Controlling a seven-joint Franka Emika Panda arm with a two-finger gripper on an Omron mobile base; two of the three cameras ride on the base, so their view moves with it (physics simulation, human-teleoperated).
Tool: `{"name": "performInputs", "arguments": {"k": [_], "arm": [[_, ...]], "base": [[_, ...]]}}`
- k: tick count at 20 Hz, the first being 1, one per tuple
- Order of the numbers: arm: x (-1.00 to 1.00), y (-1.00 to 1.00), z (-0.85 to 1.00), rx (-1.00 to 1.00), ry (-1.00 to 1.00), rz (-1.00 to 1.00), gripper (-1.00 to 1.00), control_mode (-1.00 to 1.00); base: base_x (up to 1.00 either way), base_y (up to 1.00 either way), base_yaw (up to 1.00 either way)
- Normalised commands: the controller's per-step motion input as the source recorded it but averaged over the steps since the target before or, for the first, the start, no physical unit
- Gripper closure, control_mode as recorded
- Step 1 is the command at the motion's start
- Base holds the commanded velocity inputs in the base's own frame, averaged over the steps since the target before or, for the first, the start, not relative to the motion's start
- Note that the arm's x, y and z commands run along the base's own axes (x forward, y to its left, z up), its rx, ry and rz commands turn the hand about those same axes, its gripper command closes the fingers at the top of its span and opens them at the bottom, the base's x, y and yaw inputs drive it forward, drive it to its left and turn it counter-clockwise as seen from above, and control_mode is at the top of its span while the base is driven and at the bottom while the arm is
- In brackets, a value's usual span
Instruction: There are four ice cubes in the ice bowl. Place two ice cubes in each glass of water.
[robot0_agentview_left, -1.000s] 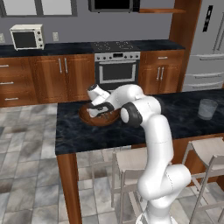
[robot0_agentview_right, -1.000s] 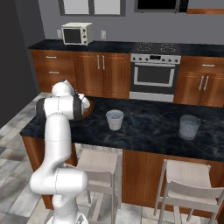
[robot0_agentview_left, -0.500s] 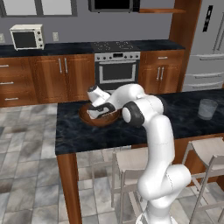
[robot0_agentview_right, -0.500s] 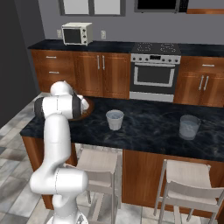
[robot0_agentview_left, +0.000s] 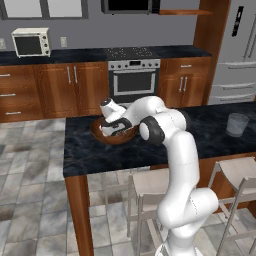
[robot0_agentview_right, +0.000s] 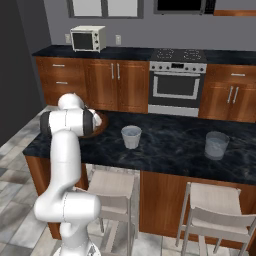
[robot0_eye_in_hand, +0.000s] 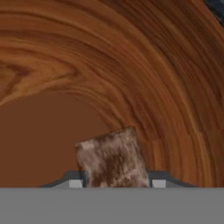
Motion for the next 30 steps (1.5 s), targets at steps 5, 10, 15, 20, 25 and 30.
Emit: {"name": "performInputs", "arguments": {"k": [5, 10, 15, 20, 25, 30], "arm": [[0.0, -0.18, -0.22, 0.0, 0.0, 0.0, 1.0, -1.0], [-0.01, -0.12, -0.08, 0.01, -0.02, 0.0, 1.0, -1.0], [-0.16, -0.01, 0.42, 0.14, -0.28, 0.0, 1.0, -1.0], [-0.51, -0.2, 0.6, 0.16, -0.31, -0.01, 1.0, -1.0], [-1.0, -0.8, 0.39, 0.17, -0.26, -0.12, 1.0, -1.0], [-0.97, -0.3, 0.94, 0.16, -0.19, -0.14, 1.0, -1.0]], "base": [[0.0, 0.0, 0.0], [0.0, 0.0, 0.0], [0.0, 0.0, 0.0], [0.0, 0.0, 0.0], [0.0, 0.0, 0.0], [0.0, 0.0, 0.0]]}}
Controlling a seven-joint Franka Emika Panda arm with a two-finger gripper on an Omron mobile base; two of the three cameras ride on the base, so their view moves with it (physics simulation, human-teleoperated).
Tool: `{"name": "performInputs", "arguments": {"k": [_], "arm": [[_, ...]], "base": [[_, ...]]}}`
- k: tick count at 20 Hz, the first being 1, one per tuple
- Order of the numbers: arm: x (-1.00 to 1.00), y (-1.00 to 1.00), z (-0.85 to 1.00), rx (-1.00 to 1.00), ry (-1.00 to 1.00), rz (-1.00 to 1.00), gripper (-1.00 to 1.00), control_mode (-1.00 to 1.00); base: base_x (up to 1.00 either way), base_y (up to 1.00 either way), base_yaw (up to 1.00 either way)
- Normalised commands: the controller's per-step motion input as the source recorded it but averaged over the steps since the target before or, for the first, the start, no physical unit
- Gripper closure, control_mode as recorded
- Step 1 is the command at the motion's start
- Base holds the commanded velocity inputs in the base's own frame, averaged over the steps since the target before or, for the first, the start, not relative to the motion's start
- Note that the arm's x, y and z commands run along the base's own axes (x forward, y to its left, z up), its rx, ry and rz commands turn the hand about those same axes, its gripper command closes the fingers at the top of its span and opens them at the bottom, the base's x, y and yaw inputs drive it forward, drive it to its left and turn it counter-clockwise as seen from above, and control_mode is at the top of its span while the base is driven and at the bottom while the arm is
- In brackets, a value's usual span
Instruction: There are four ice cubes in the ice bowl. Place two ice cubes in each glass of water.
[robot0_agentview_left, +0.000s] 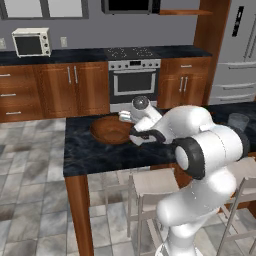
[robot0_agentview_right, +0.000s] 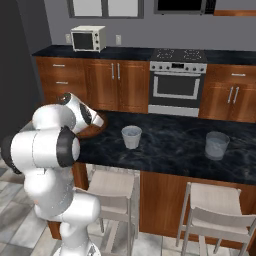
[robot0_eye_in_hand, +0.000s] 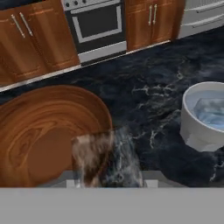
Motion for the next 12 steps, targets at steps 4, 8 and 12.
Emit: {"name": "performInputs", "arguments": {"k": [4, 8, 12], "arm": [[-0.9, -0.14, 1.0, 0.11, -0.05, -0.13, 1.0, -1.0], [-0.96, -0.5, 1.0, 0.04, 0.13, -0.28, 1.0, -1.0], [-0.81, -0.72, 1.0, 0.04, 0.22, -0.37, 1.0, -1.0]], "base": [[0.0, 0.0, 0.0], [0.0, 0.0, 0.0], [0.0, 0.0, 0.0]]}}
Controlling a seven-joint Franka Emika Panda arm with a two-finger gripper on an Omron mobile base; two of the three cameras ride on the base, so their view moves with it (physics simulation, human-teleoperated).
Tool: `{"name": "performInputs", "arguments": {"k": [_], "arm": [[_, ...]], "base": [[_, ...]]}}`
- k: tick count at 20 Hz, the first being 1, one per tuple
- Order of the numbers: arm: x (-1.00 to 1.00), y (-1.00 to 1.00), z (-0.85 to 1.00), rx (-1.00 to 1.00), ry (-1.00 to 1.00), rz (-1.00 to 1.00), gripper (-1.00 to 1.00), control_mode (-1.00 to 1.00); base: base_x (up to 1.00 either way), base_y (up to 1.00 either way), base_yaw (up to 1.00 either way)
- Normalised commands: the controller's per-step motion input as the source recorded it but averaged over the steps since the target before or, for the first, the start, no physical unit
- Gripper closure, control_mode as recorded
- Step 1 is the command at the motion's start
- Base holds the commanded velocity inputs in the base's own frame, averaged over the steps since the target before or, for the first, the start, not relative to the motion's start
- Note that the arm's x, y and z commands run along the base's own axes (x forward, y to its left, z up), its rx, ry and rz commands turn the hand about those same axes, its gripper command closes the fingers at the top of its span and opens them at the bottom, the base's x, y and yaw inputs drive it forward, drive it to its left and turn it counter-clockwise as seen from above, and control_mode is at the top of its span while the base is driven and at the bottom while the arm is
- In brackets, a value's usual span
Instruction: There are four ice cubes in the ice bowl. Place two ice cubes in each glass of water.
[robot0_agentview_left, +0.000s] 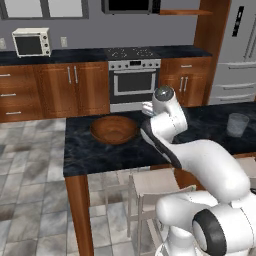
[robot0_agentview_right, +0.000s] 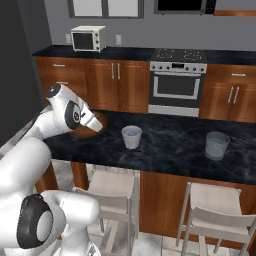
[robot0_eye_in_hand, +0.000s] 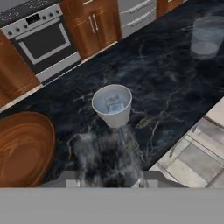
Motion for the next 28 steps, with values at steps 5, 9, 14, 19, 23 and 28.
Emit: {"name": "performInputs", "arguments": {"k": [5, 9, 14, 19, 23, 28], "arm": [[-0.41, -0.98, 0.47, 0.04, 0.27, -0.35, 1.0, -1.0], [-0.02, -1.0, 0.01, 0.02, 0.21, -0.21, 1.0, -1.0], [0.0, -1.0, 0.0, 0.0, 0.01, -0.01, 1.0, -1.0], [0.0, -1.0, 0.0, 0.0, 0.0, 0.0, 1.0, -1.0], [0.0, -0.9, -0.04, 0.0, 0.0, 0.0, 1.0, -1.0], [0.0, -0.78, -0.04, 0.0, 0.0, 0.0, 1.0, -1.0]], "base": [[0.0, 0.0, 0.0], [0.0, 0.0, 0.0], [0.0, 0.0, 0.0], [0.0, 0.0, 0.0], [0.0, 0.0, 0.0], [0.0, 0.0, 0.0]]}}
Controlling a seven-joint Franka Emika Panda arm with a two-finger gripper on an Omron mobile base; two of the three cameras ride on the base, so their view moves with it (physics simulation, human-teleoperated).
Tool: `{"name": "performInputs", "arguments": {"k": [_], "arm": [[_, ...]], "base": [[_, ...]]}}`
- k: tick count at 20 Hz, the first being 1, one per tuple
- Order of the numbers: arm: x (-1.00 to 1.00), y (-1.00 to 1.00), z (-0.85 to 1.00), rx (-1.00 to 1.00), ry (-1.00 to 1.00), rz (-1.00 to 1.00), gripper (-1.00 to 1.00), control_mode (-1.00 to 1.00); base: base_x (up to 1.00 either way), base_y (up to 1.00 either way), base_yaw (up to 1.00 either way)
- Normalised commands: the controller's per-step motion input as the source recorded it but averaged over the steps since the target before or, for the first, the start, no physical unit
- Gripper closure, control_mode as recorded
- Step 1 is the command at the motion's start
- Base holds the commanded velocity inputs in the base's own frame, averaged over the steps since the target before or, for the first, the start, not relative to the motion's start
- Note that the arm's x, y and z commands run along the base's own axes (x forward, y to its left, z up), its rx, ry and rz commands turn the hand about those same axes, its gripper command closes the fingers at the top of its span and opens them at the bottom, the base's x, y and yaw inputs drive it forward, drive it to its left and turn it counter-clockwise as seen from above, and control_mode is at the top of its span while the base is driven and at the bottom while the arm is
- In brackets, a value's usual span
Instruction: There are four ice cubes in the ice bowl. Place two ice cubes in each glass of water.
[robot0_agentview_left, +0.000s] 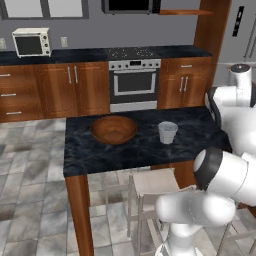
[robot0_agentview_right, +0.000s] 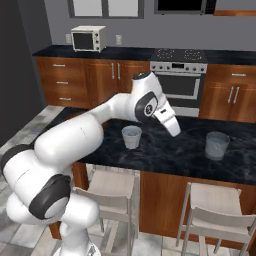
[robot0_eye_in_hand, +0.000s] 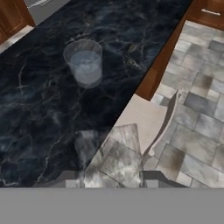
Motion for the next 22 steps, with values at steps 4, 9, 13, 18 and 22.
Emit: {"name": "performInputs", "arguments": {"k": [4, 9, 13, 18, 22], "arm": [[0.0, -0.73, -0.03, 0.0, -0.05, 0.03, 1.0, -1.0], [0.08, -0.54, -0.01, 0.0, -0.1, 0.05, 1.0, -1.0], [0.21, -0.29, -0.06, 0.0, -0.13, 0.08, 1.0, -1.0], [0.26, -0.17, -0.1, 0.0, -0.09, 0.08, 1.0, -1.0], [0.23, -0.2, -0.13, 0.0, -0.02, 0.04, 1.0, -1.0]], "base": [[0.0, 0.0, 0.0], [0.0, 0.0, 0.0], [0.0, 0.0, 0.0], [0.0, 0.0, 0.0], [0.0, 0.0, 0.0]]}}
